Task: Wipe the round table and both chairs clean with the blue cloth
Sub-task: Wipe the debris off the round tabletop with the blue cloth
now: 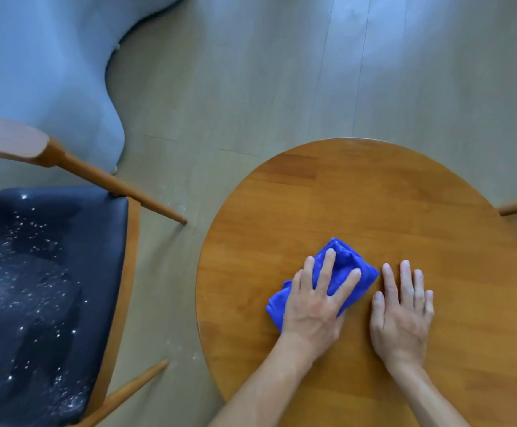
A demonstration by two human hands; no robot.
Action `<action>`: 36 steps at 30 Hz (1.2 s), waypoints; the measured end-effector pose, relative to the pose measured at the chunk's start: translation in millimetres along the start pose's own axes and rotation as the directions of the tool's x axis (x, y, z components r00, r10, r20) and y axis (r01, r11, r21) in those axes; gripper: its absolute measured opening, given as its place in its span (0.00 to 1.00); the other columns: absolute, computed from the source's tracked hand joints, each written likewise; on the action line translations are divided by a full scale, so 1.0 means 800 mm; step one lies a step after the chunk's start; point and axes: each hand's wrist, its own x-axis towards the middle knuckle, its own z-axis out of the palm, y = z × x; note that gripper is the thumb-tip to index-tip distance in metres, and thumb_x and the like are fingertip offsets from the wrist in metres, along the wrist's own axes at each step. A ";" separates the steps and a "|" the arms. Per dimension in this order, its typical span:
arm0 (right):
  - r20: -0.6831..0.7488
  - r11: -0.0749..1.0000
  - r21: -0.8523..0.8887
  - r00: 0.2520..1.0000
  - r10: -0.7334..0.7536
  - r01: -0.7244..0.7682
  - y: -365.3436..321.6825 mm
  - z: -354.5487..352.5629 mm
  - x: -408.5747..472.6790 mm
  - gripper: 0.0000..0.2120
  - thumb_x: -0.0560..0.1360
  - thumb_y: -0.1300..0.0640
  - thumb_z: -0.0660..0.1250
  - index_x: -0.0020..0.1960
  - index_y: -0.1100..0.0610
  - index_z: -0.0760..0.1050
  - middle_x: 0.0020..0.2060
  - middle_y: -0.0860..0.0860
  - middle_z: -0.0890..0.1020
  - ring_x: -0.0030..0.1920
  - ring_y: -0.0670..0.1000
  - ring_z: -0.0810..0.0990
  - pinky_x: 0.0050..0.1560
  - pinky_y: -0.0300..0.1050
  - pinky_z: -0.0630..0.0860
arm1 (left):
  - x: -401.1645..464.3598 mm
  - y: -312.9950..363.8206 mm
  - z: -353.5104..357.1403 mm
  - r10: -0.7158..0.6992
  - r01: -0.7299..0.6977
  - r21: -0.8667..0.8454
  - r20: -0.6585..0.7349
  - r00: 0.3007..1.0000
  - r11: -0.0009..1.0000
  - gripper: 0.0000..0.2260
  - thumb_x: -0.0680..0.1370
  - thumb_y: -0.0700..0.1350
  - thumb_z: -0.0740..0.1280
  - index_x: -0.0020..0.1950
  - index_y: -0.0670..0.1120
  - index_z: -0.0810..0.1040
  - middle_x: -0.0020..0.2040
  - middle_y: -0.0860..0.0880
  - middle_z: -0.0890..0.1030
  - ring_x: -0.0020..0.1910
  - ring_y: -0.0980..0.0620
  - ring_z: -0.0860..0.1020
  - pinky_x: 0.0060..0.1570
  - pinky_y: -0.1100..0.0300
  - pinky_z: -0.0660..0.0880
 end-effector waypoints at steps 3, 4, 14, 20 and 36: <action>0.022 1.000 0.007 1.000 0.020 -0.020 0.001 0.000 0.001 0.26 0.78 0.51 0.49 0.73 0.56 0.65 0.75 0.56 0.61 0.76 0.58 0.57 0.73 0.60 0.53 | -0.008 -0.097 -0.035 -0.003 0.006 0.063 -0.046 0.999 0.998 0.27 0.69 0.49 0.72 0.69 0.54 0.75 0.71 0.41 0.70 0.55 0.36 0.78 0.49 0.48 0.76; 0.030 1.000 0.007 0.999 0.024 -0.024 0.001 0.000 0.001 0.26 0.78 0.50 0.48 0.74 0.56 0.65 0.76 0.56 0.60 0.76 0.57 0.56 0.74 0.60 0.52 | -0.011 -0.133 -0.049 -0.107 0.113 0.069 -0.084 0.991 0.991 0.27 0.69 0.48 0.73 0.69 0.52 0.75 0.71 0.40 0.70 0.54 0.35 0.77 0.50 0.47 0.76; 0.012 0.999 -0.034 1.000 0.018 -0.017 -0.002 0.000 0.000 0.26 0.78 0.51 0.49 0.74 0.57 0.64 0.75 0.57 0.61 0.76 0.59 0.56 0.73 0.61 0.53 | -0.166 -0.039 -0.003 -0.072 0.077 0.030 -0.135 0.988 0.997 0.26 0.69 0.50 0.65 0.67 0.55 0.73 0.71 0.41 0.70 0.54 0.39 0.77 0.54 0.47 0.70; 0.021 1.000 -0.007 1.000 0.019 -0.019 -0.001 -0.002 -0.003 0.26 0.78 0.50 0.48 0.74 0.57 0.65 0.75 0.57 0.61 0.76 0.58 0.56 0.74 0.61 0.52 | -0.054 -0.117 -0.041 0.174 -0.167 0.068 -0.104 0.979 0.984 0.26 0.67 0.47 0.74 0.65 0.52 0.78 0.68 0.40 0.73 0.51 0.37 0.80 0.47 0.49 0.77; 0.217 0.945 0.322 0.976 -0.011 -0.061 0.020 -0.029 0.003 0.22 0.81 0.55 0.54 0.74 0.52 0.63 0.77 0.51 0.57 0.78 0.52 0.49 0.76 0.51 0.44 | -0.260 0.130 0.056 0.291 -0.289 -0.071 0.020 0.956 0.955 0.20 0.77 0.41 0.55 0.59 0.59 0.80 0.62 0.47 0.79 0.46 0.43 0.83 0.44 0.52 0.79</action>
